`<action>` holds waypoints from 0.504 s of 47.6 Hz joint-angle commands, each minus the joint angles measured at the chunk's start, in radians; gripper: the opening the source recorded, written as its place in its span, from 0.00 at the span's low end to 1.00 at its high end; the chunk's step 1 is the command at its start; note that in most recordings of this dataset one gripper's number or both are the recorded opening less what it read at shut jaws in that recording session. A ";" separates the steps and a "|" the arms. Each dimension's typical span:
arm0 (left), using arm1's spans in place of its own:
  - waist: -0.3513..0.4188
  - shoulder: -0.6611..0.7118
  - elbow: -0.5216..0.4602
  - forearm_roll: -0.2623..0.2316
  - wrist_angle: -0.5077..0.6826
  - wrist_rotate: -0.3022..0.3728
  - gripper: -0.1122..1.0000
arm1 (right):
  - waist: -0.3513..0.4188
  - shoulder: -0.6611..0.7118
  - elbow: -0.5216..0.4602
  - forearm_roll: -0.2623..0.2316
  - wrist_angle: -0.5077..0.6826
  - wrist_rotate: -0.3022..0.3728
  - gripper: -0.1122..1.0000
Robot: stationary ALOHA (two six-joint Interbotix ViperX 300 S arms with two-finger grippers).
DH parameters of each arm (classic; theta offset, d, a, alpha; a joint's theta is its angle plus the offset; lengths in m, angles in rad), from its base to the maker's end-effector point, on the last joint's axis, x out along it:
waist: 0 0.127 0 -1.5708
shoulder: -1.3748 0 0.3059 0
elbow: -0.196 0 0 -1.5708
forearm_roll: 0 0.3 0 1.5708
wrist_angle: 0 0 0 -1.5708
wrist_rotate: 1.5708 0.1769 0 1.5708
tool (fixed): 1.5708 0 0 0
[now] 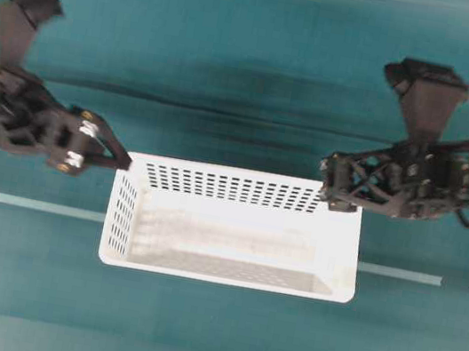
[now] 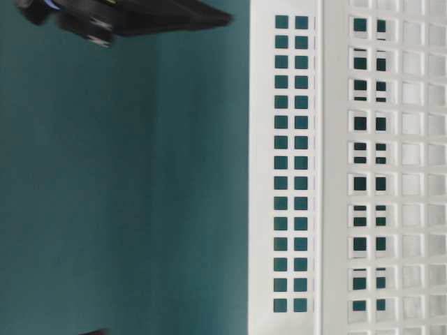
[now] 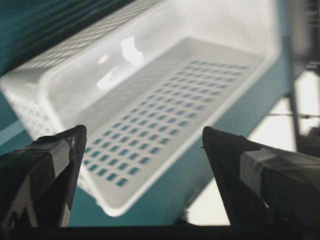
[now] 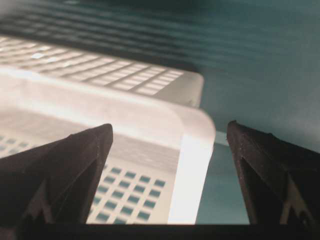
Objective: Lift the white basket with both hands.
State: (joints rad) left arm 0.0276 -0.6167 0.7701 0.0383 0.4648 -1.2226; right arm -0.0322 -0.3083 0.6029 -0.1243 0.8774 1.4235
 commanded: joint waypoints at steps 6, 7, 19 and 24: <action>0.000 -0.115 -0.003 0.005 -0.011 0.078 0.94 | 0.008 -0.097 -0.026 -0.005 -0.064 -0.146 0.95; 0.000 -0.129 0.000 0.003 -0.011 0.092 0.94 | 0.008 -0.107 -0.026 -0.005 -0.084 -0.169 0.95; -0.002 -0.236 0.018 0.003 -0.025 0.255 0.94 | -0.008 -0.222 0.037 -0.005 -0.376 -0.347 0.95; -0.003 -0.264 0.020 0.003 -0.034 0.331 0.93 | -0.006 -0.268 0.081 -0.005 -0.488 -0.407 0.94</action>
State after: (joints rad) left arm 0.0276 -0.8667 0.8007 0.0383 0.4464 -0.9265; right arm -0.0399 -0.5492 0.6688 -0.1243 0.4633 1.0462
